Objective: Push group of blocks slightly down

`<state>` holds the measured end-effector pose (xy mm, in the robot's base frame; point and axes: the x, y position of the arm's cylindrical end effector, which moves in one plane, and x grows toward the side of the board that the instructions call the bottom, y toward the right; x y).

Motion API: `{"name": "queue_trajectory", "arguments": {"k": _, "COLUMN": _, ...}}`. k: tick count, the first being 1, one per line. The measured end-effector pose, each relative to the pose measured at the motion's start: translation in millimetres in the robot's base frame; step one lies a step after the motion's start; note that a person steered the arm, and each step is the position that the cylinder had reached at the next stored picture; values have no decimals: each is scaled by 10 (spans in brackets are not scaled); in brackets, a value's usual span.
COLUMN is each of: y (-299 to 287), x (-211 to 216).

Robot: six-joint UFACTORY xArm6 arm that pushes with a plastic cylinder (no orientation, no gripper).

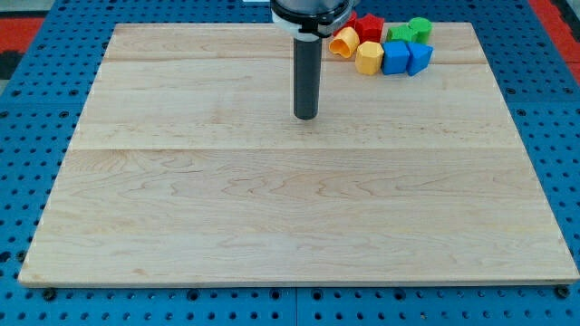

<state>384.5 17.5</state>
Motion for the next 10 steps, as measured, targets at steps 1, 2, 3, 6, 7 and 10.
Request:
{"name": "queue_trajectory", "arguments": {"k": 1, "y": 89, "x": 12}}
{"name": "queue_trajectory", "arguments": {"k": 2, "y": 257, "x": 23}}
{"name": "queue_trajectory", "arguments": {"k": 3, "y": 933, "x": -94}}
{"name": "queue_trajectory", "arguments": {"k": 6, "y": 3274, "x": -705}}
{"name": "queue_trajectory", "arguments": {"k": 7, "y": 3274, "x": -705}}
{"name": "queue_trajectory", "arguments": {"k": 10, "y": 2033, "x": -1918}}
